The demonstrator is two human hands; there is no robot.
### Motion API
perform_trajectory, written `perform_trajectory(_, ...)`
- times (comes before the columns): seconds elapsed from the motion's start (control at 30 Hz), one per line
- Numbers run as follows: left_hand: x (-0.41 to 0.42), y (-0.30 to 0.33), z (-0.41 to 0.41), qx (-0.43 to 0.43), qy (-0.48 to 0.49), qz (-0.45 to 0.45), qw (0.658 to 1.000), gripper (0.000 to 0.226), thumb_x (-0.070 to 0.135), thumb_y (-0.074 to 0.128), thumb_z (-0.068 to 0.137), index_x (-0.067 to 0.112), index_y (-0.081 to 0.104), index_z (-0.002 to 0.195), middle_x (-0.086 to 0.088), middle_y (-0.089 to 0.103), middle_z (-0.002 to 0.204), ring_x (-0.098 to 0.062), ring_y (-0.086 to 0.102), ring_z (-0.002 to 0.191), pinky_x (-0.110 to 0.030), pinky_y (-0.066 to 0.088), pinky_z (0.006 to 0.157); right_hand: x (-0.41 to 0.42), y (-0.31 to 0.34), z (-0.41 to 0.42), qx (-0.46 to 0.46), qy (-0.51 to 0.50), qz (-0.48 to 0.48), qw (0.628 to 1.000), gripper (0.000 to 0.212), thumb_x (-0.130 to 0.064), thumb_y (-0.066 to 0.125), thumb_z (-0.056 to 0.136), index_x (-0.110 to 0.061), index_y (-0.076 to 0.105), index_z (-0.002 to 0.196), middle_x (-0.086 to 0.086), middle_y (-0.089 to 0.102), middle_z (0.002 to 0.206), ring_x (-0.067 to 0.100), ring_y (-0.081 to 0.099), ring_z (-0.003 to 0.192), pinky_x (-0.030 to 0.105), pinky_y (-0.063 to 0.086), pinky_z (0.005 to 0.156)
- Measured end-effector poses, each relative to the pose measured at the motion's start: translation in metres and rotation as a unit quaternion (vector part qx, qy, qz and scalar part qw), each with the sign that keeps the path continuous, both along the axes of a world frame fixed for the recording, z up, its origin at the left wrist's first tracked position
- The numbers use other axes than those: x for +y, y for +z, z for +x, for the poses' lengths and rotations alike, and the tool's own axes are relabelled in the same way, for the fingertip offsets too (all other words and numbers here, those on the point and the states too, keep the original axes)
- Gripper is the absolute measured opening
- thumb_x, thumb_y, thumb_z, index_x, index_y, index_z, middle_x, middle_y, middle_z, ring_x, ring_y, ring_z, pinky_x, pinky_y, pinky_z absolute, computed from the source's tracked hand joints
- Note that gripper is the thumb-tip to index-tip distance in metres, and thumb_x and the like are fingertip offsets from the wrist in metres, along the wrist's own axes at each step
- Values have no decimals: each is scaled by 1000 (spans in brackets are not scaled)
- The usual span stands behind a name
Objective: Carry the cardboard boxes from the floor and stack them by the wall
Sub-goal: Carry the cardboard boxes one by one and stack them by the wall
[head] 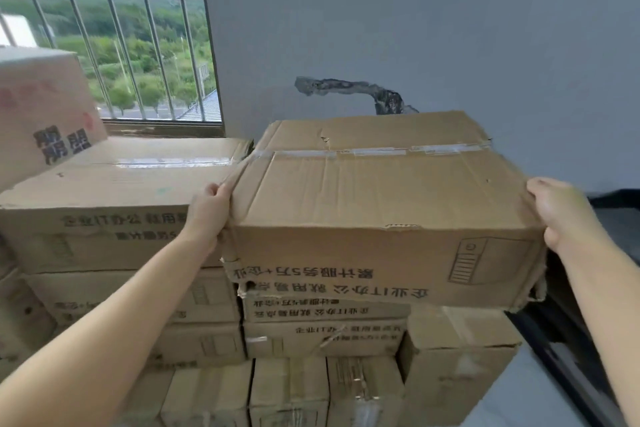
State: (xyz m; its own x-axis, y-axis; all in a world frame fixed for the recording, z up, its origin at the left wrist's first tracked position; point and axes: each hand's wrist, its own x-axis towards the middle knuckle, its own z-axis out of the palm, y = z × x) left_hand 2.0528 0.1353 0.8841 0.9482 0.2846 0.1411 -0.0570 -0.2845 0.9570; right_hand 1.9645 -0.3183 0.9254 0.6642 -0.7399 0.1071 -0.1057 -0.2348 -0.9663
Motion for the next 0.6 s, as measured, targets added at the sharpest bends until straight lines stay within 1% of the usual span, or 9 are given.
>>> perform_trajectory(0.03, -2, 3, 17, -2, 5, 16, 1000, 30, 35, 45, 98, 19, 51, 73, -2, 52, 73, -15, 45, 63, -27, 36, 48, -1, -2, 20, 0, 9, 3, 1000, 37, -15, 43, 94, 13, 52, 116, 24, 58, 115, 22, 51, 104, 34, 40, 84)
perform_trajectory(0.1, -6, 2, 48, -5, 27, 45, 999, 32, 37, 46, 97, 18, 51, 71, -2, 51, 70, -17, 45, 62, -30, 33, 50, -4, -10, 61, 6, 32, 14, 999, 26, -13, 43, 93, 4, 60, 102, 12, 51, 86, 18, 44, 92, 29, 32, 69)
perform_trajectory(0.17, -8, -1, 77, 0, 43, 84, 996, 30, 36, 48, 96, 13, 55, 78, -3, 54, 73, -22, 50, 70, -33, 35, 55, -6, -21, 99, 17, 46, 29, 998, 21, -12, 42, 94, 1, 58, 94, 11, 40, 81, 17, 40, 88, 28, 25, 66)
perform_trajectory(0.27, -10, -8, 115, 6, 55, 171, 984, 36, 32, 54, 94, -1, 59, 107, -18, 62, 99, -29, 53, 89, -34, 35, 71, -9, -36, 151, 34, 56, 23, 998, 26, -11, 40, 93, -15, 39, 67, 7, 34, 70, 20, 32, 69, 30, 20, 64)
perform_trajectory(0.33, -11, -16, 136, 19, 67, 233, 970, 43, 33, 54, 94, -4, 56, 116, -24, 62, 110, -35, 55, 98, -34, 33, 74, -10, -49, 181, 37, 64, 12, 997, 32, -11, 39, 93, -18, 29, 63, 4, 26, 63, 19, 24, 61, 32, 14, 60)
perform_trajectory(0.43, -11, -33, 156, 49, 89, 299, 949, 46, 37, 50, 96, -3, 54, 118, -25, 63, 110, -38, 56, 103, -39, 37, 81, -7, -74, 217, 56, 80, 3, 995, 34, -11, 37, 94, -19, 24, 64, 3, 21, 62, 17, 20, 58, 32, 11, 60)
perform_trajectory(0.5, -13, -44, 163, 69, 121, 354, 925, 44, 39, 46, 97, 1, 55, 115, -24, 64, 106, -38, 57, 102, -41, 36, 87, -6, -96, 232, 87, 86, 5, 993, 30, -12, 35, 95, -11, 30, 65, 12, 21, 63, 18, 23, 58, 35, 16, 63)
perform_trajectory(0.57, -18, -55, 168, 84, 147, 421, 891, 43, 41, 44, 97, 4, 57, 113, -20, 64, 107, -36, 56, 104, -41, 32, 90, -11, -119, 244, 122, 75, 18, 990, 30, -15, 36, 96, 10, 48, 87, 36, 44, 84, 32, 42, 66, 37, 21, 70)
perform_trajectory(0.6, -21, -59, 170, 87, 156, 452, 874, 42, 42, 43, 96, 5, 58, 110, -18, 62, 109, -34, 55, 105, -40, 31, 90, -15, -129, 249, 136, 71, 20, 988, 34, -17, 36, 97, 13, 51, 101, 35, 54, 102, 40, 51, 77, 36, 23, 72)
